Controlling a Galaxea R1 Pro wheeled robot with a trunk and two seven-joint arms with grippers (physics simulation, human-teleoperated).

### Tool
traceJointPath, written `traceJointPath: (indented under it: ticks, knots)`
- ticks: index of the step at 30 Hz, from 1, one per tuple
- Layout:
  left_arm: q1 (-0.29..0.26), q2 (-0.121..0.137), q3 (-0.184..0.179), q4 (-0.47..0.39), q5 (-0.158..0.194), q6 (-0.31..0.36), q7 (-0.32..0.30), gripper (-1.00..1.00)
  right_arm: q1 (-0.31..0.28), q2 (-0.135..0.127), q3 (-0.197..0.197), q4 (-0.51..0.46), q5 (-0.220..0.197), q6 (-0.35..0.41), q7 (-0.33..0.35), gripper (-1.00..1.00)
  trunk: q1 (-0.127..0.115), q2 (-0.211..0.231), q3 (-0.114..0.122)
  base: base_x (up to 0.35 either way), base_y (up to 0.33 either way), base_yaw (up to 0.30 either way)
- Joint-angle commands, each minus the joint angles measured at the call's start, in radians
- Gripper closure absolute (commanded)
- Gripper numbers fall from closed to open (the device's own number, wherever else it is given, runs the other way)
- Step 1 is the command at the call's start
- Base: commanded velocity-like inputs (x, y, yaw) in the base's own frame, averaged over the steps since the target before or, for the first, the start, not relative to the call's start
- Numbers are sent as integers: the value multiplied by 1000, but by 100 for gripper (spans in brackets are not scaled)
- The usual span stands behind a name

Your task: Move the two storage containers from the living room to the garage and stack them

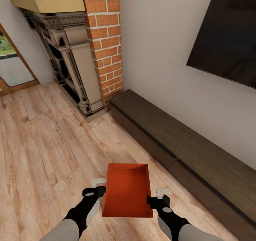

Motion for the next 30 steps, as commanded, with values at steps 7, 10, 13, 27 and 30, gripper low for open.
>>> traceJointPath:
  ticks: [7,10,13,27,30]
  knots:
    - [0,1,-5,-4,7,4,5,-100,-1,0,8,2,-8,-5,-3,-100,0,0,-1,0,0,0]
    - [0,2,-5,-4,8,4,5,-100,-1,0,8,2,-8,-8,-3,-100,0,0,-1,0,0,0]
    - [0,1,-6,-3,8,4,3,-100,-1,1,9,4,-10,-25,-3,-100,0,0,-1,0,0,0]
    - [0,-10,-189,27,15,0,-5,-100,-1,1,8,18,-12,-51,-1,-100,0,0,-1,0,0,0]
    - [0,-11,-190,44,29,-18,-4,-100,-1,1,8,18,-12,-52,-1,-100,0,0,-1,0,0,0]
